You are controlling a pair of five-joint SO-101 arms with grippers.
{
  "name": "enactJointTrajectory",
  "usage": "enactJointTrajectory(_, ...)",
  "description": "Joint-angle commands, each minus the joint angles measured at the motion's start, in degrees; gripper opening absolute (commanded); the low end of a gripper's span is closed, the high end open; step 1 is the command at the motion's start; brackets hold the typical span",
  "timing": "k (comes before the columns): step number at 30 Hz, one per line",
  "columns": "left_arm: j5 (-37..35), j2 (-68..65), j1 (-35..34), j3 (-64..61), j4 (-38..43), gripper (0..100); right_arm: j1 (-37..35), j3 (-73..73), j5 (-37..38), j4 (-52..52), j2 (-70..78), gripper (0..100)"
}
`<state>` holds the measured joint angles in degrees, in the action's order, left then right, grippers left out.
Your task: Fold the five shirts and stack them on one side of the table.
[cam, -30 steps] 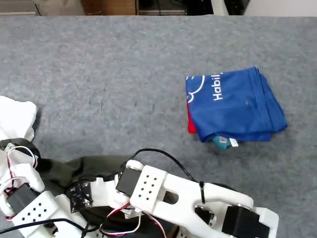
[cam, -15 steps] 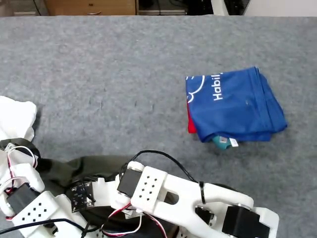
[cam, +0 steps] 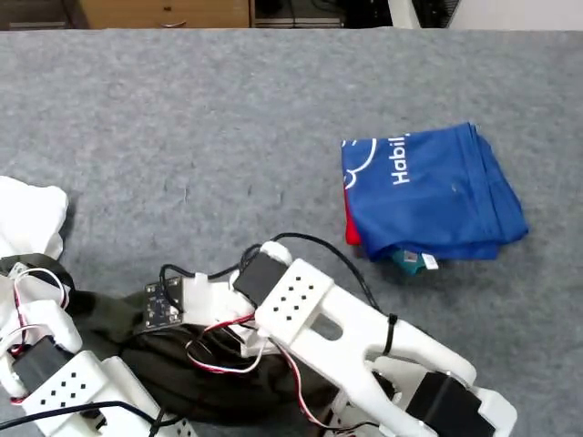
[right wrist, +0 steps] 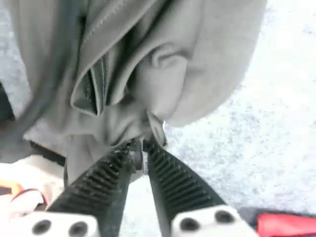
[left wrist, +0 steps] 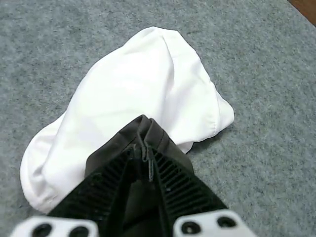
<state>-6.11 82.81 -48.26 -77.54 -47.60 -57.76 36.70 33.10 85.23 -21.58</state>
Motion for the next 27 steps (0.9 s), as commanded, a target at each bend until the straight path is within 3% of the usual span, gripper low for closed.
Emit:
enactJointTrajectory(1, -0.44, 0.48, 0.00, 0.26, 1.05, 2, -1.36, -1.45, 0.79, 1.49, -0.48, 5.9)
enactJointTrajectory(8, -0.44, 0.48, 0.00, 0.26, 1.05, 2, -10.15, 8.31, 0.18, -4.84, -3.30, 14.9)
enactJointTrajectory(18, -0.53, 0.48, 0.00, 0.26, 1.05, 2, -10.77, 9.63, -0.97, -12.84, 2.15, 15.2)
enactJointTrajectory(27, -0.53, 0.48, 0.00, 0.18, 1.14, 2, -14.02, 8.66, -0.97, -11.96, 6.90, 14.9)
